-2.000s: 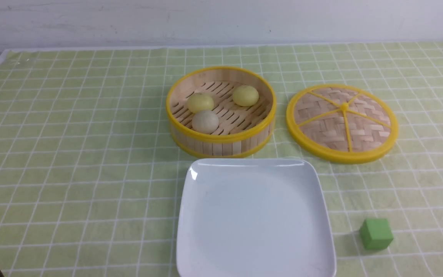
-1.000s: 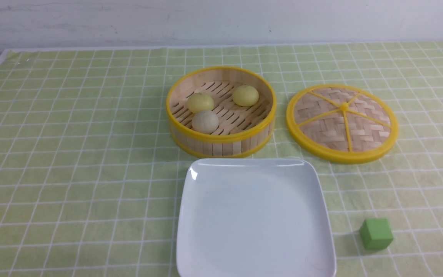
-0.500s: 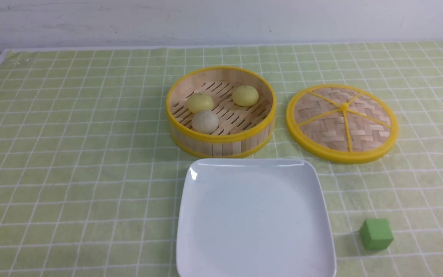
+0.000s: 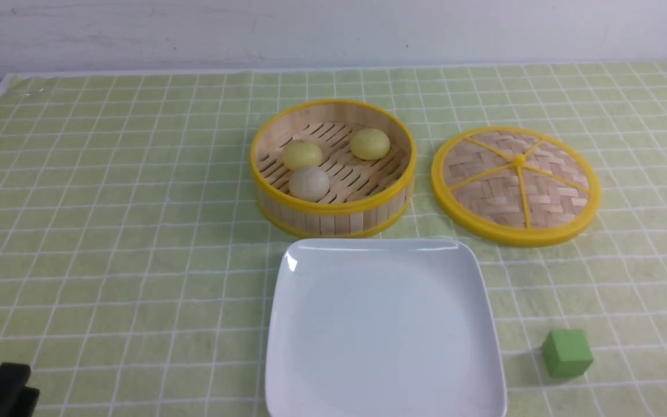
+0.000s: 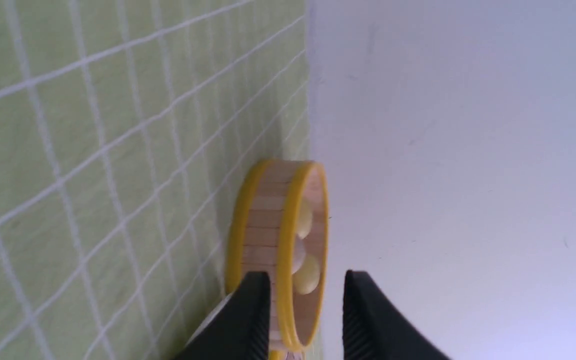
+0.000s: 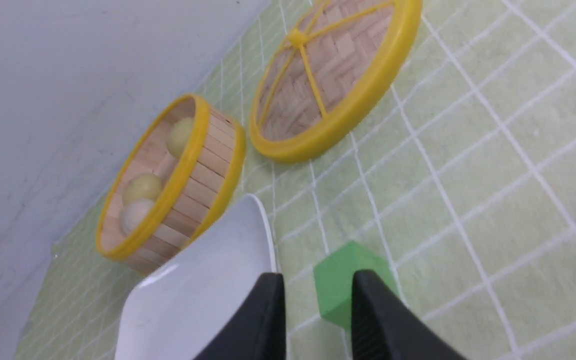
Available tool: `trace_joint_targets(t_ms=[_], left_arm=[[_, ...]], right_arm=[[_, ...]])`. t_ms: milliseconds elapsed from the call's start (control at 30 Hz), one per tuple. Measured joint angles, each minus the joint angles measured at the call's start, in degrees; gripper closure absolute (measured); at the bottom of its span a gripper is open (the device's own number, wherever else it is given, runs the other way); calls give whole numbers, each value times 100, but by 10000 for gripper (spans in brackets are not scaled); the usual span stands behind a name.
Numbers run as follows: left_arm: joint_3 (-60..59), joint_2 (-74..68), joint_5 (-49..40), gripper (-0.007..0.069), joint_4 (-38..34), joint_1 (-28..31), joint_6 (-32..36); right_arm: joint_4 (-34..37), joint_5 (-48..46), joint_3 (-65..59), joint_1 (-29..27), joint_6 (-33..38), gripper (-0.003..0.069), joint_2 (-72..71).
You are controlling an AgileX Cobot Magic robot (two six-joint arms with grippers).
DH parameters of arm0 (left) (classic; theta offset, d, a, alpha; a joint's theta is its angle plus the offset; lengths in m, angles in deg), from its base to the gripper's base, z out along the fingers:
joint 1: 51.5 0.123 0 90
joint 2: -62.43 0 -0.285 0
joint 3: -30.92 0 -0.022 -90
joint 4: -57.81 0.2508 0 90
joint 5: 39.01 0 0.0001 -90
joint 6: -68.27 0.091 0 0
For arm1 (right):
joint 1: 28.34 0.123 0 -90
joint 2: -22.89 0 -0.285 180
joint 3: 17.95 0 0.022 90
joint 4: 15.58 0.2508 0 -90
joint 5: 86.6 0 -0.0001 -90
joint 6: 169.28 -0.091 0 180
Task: Put the steamed buns into the plate on the green tablecloth.
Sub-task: 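Reach toward a bun in the bamboo steamer with the right gripper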
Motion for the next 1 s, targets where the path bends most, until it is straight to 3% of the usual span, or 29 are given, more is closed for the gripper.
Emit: trace_joint_targets(t_ms=[100, 200, 300, 400, 500, 533, 567, 700, 733, 767, 833, 900, 1000], left_arm=[[758, 0, -314, 412, 128, 0, 908], [1802, -395, -1370, 477, 347, 0, 2083], [2565, -1499, -3102, 563, 627, 0, 3125], [2953, -2951, -4509, 619, 794, 0, 3970], [3176, -4041, -4949, 622, 719, 0, 4810], [3285, -4454, -4952, 622, 578, 0, 5239], [3285, -4508, -4952, 622, 553, 0, 5298], [3488, -5294, -4589, 622, -145, 0, 6360], [3507, -5438, -4491, 622, -339, 0, 6529], [3507, -5460, -4449, 622, -369, 0, 6585], [3514, -5661, -4236, 622, -702, 0, 6820], [3518, -5777, -4112, 618, -850, 0, 6890], [3520, -5836, -4080, 602, -883, 0, 6919]], right_arm=[[-584, -115, 671, 0, 126, 550, 117], [-1562, -645, 1520, 0, 141, 660, 704], [-2348, -1395, 2197, 0, 93, 671, 1674], [-2354, -2142, 2691, 0, 306, 671, 2872], [-1482, -2491, 3003, 0, 1319, 667, 4002], [-955, -2530, 3123, 0, 2110, 664, 4410], [-765, -2541, 3142, 0, 2229, 664, 4543], [1437, -2675, 3690, 41, 4707, 624, 5751], [2255, -2681, 3908, 173, 5336, 603, 6184], [2370, -2681, 3908, 173, 5432, 599, 6250], [3438, -2634, 4350, 612, 6376, 552, 6988], [3816, -2558, 4872, 1022, 6873, 522, 7733], [3509, -2488, 5670, 1383, 6725, 500, 8631]])
